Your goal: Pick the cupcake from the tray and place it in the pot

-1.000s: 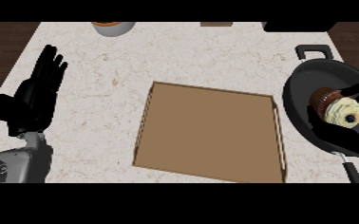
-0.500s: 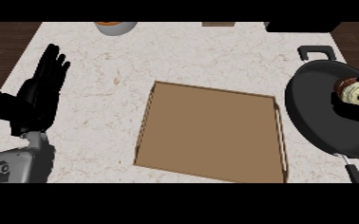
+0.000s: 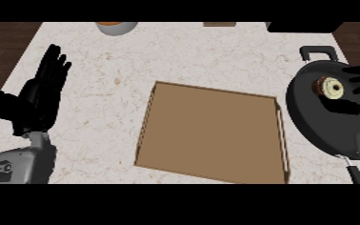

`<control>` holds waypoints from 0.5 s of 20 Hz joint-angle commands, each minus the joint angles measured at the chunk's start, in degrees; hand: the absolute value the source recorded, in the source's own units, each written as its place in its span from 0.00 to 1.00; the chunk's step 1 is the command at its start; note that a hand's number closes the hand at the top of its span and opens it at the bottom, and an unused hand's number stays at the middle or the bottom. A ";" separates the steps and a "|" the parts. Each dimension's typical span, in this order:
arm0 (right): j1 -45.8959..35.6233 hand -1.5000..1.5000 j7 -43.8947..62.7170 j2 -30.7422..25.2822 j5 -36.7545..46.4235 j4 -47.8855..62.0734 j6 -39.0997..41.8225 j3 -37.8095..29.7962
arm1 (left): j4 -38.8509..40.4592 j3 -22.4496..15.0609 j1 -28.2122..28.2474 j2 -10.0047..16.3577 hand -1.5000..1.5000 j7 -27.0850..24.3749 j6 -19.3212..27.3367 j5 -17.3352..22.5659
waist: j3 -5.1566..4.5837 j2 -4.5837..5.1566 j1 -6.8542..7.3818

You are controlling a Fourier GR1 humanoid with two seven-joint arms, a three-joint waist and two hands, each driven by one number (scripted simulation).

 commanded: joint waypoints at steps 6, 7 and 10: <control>-6.96 0.00 -16.83 -0.08 -17.75 12.63 8.98 -7.30 | -1.19 -0.98 0.88 -1.54 0.50 0.00 0.97 -0.70 | 0.07 -0.13 -0.25; -5.63 0.00 -20.24 3.52 -18.78 12.44 5.53 -7.64 | -1.49 0.80 1.07 0.64 0.50 1.11 -1.28 1.46 | 0.08 -0.16 -0.14; -7.39 0.00 -22.46 3.24 -25.37 12.54 9.30 -11.59 | -3.34 -2.53 0.97 -2.24 0.50 2.20 2.24 -2.12 | 0.07 -0.31 -0.51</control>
